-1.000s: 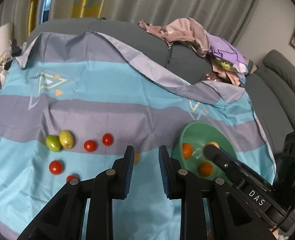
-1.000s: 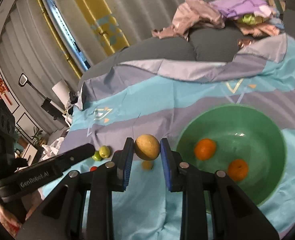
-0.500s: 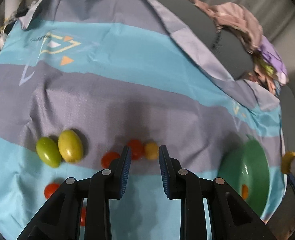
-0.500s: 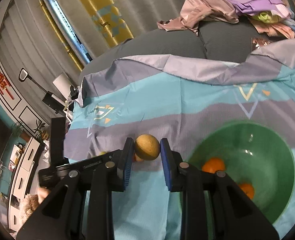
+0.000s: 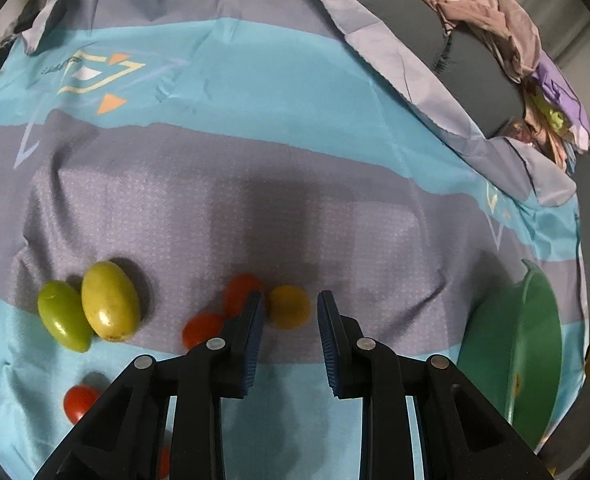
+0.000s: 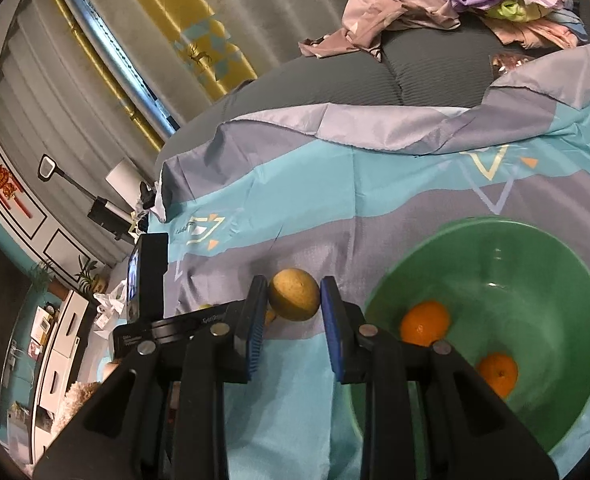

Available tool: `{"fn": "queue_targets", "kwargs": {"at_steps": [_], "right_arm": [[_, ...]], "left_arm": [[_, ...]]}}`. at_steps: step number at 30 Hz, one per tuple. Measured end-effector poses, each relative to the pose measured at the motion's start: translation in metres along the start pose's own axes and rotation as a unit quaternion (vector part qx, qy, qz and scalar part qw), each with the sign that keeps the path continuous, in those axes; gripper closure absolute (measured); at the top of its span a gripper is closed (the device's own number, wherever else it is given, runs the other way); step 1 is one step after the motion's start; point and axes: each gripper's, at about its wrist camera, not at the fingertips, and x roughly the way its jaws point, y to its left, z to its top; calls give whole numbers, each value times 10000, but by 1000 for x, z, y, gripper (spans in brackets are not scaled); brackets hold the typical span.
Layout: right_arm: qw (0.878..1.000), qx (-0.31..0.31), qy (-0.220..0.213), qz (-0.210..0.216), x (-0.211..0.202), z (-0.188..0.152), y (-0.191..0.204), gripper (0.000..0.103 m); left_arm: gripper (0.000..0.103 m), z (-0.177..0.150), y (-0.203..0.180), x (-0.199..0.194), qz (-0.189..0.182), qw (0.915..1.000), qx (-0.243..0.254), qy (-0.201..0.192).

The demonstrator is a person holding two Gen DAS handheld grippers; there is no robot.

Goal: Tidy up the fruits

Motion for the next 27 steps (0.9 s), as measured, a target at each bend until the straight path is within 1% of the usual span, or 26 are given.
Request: {"fn": "queue_targets", "kwargs": {"at_steps": [2,6,9,17,23,26,27], "right_arm": [[10000,-22,-42,-9,-2,0,1,75],[10000,10,-49,14,-2,0,-2,75],[10000,3,-35,-25,0,-2,-3,75],[10000,62,-4,-12,2,-2,-9,75],[9999,102,30,-56,5,-2,-12,75],[9999,132,47,-80,5,-3,-15,75],[9999,138,46,-94,5,-3,-15,75]], "left_arm": [[77,-1,-2,2,13,10000,10,16],[77,-9,-12,12,173,9997,109,138],[77,-8,-12,14,294,9995,83,43],[77,0,-6,22,298,9995,-136,16],[78,-2,-12,28,367,9993,22,-1],[78,-4,-10,25,352,9993,-77,32],[78,-6,-11,20,340,9994,-86,-10]]}}
